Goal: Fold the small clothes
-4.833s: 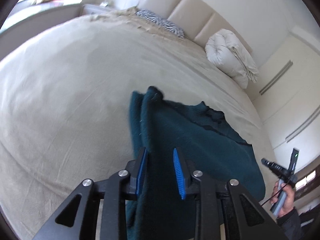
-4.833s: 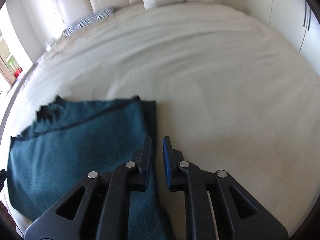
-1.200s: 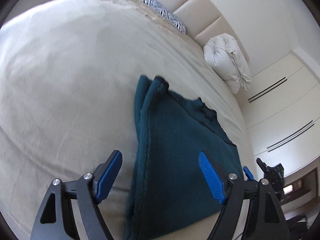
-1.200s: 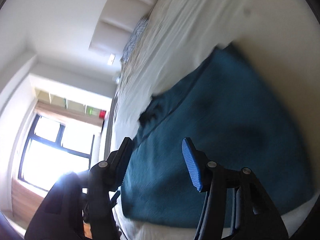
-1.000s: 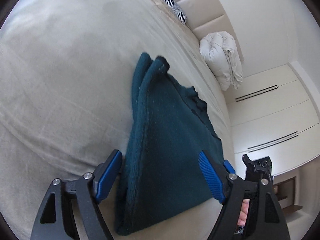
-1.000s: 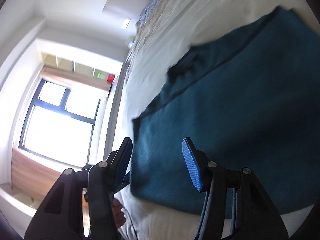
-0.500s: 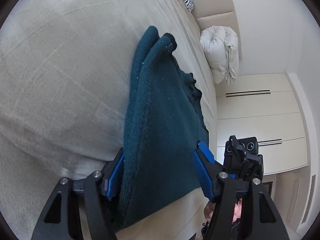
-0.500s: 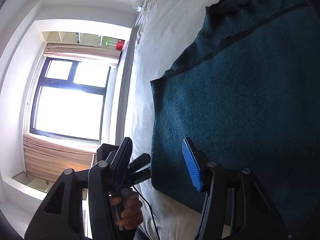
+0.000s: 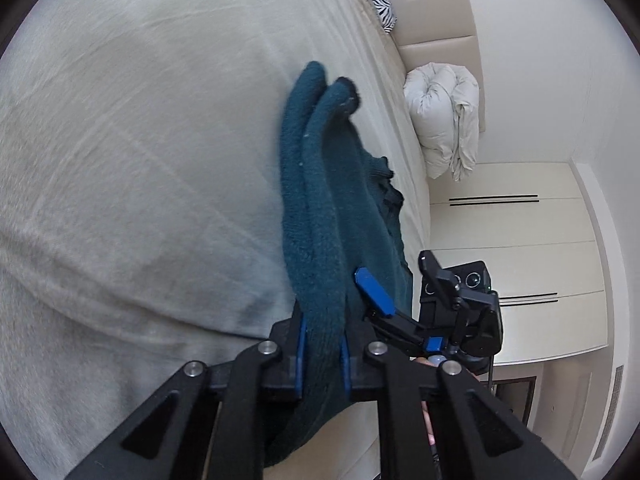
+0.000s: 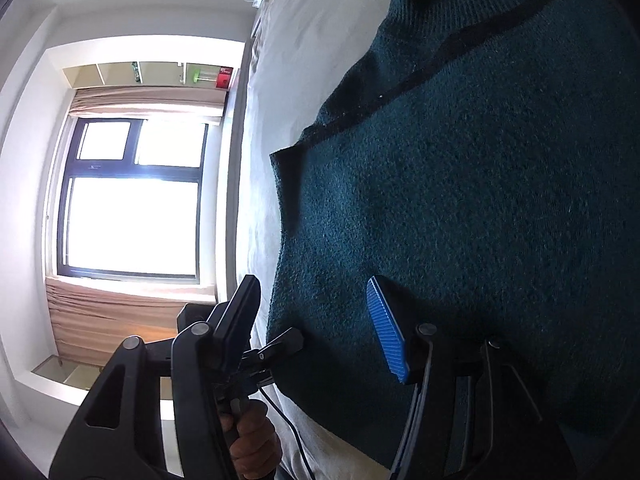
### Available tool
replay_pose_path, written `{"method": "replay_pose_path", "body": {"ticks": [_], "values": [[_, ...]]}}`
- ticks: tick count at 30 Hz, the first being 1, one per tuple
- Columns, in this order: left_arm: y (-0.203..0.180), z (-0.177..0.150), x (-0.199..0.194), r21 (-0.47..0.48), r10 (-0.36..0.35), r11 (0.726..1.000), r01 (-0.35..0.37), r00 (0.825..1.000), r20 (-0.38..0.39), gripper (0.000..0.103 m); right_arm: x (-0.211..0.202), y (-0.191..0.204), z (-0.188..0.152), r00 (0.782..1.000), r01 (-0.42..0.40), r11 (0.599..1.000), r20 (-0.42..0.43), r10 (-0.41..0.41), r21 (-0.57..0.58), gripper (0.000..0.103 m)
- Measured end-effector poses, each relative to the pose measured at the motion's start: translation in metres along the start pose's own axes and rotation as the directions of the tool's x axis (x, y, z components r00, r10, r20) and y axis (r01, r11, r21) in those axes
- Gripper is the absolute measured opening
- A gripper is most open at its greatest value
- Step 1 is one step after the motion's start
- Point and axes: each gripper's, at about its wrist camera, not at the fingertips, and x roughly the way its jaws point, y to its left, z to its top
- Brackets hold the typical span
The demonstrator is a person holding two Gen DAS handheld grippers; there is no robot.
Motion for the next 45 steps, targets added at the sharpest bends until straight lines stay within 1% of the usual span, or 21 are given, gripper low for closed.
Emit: {"method": "replay_pose_path", "body": {"ticks": [2,4,8,10,12,14,17,20,22,23,25,27,32,33,35,36,39,40,41,43,45], "values": [[-0.017,-0.001,-0.001,0.032,-0.006,0.999,0.006,1.0,0.005,0.014,-0.007,0.001,0.0,1.0,0.001,1.0,0.006,-0.001,-0.013,0.055],[-0.041,-0.002,0.001,0.086,0.0,0.996,0.0,1.0,0.008,0.013,-0.019,-0.001,0.002,1.0,-0.013,1.0,0.019,0.013,-0.011,0.06],[-0.099,-0.013,0.02,0.208,0.016,0.978,-0.014,1.0,-0.007,0.014,-0.06,-0.014,0.01,0.996,-0.062,0.998,0.07,0.061,0.017,0.063],[-0.126,-0.019,0.039,0.253,0.01,0.967,-0.003,1.0,-0.027,0.013,-0.088,-0.022,0.014,0.991,-0.098,0.994,0.099,0.094,0.037,0.063],[-0.146,-0.027,0.061,0.286,0.007,0.958,0.007,0.999,-0.048,0.013,-0.118,-0.031,0.019,0.983,-0.127,0.991,0.139,0.119,0.046,0.067],[-0.165,-0.037,0.092,0.32,0.002,0.947,0.025,0.997,-0.083,0.013,-0.144,-0.041,0.021,0.976,-0.151,0.986,0.171,0.138,0.068,0.076],[-0.177,-0.048,0.138,0.32,-0.023,0.945,0.068,0.99,-0.14,0.014,-0.183,-0.062,0.027,0.96,-0.191,0.976,0.226,0.163,0.106,0.077],[-0.173,-0.064,0.191,0.317,0.012,0.947,0.056,0.978,-0.209,0.017,-0.213,-0.084,0.029,0.944,-0.223,0.965,0.276,0.179,0.136,0.077],[-0.164,-0.072,0.207,0.297,0.033,0.954,0.04,0.971,-0.238,0.033,-0.227,-0.096,0.029,0.937,-0.231,0.961,0.299,0.177,0.153,0.077],[-0.161,-0.077,0.21,0.281,0.013,0.958,0.061,0.967,-0.253,0.039,-0.233,-0.101,0.028,0.936,-0.227,0.962,0.308,0.171,0.153,0.077],[-0.16,-0.082,0.204,0.271,-0.035,0.956,0.11,0.964,-0.265,0.065,-0.242,-0.109,0.027,0.942,-0.189,0.968,0.309,0.132,0.163,0.079],[-0.164,-0.085,0.187,0.295,-0.068,0.945,0.144,0.965,-0.253,0.073,-0.245,-0.114,0.027,0.946,-0.188,0.969,0.296,0.134,0.161,0.078],[-0.15,-0.078,0.14,0.327,-0.059,0.938,0.115,0.982,-0.177,0.074,-0.253,-0.11,0.031,0.96,-0.117,0.986,0.269,0.081,0.12,0.078],[-0.152,-0.08,0.141,0.328,-0.052,0.939,0.104,0.985,-0.163,0.074,-0.253,-0.106,0.029,0.962,-0.1,0.989,0.266,0.067,0.113,0.078],[-0.138,-0.074,0.134,0.315,-0.043,0.945,0.089,0.988,-0.15,0.074,-0.242,-0.092,0.02,0.968,-0.029,0.997,0.249,0.009,0.077,0.077],[-0.133,-0.072,0.133,0.304,-0.038,0.949,0.082,0.988,-0.149,0.074,-0.24,-0.085,0.02,0.97,0.012,0.998,0.24,-0.027,0.063,0.076],[-0.128,-0.07,0.133,0.297,-0.032,0.952,0.076,0.989,-0.148,0.074,-0.228,-0.076,0.021,0.965,0.156,0.987,0.206,-0.161,0.039,0.056],[-0.129,-0.071,0.133,0.301,-0.032,0.95,0.076,0.988,-0.149,0.074,-0.226,-0.075,0.021,0.959,0.196,0.98,0.203,-0.2,0.037,0.04],[-0.13,-0.073,0.135,0.308,-0.028,0.949,0.073,0.988,-0.15,0.074,-0.227,-0.075,0.023,0.952,0.229,0.973,0.199,-0.232,0.038,0.028],[-0.135,-0.076,0.134,0.331,-0.014,0.942,0.063,0.989,-0.149,0.074,-0.23,-0.074,0.022,0.942,0.264,0.964,0.202,-0.267,0.041,0.018],[-0.137,-0.079,0.133,0.346,-0.004,0.937,0.055,0.989,-0.146,0.074,-0.238,-0.073,0.022,0.929,0.304,0.953,0.213,-0.301,0.022,0.016]]}}
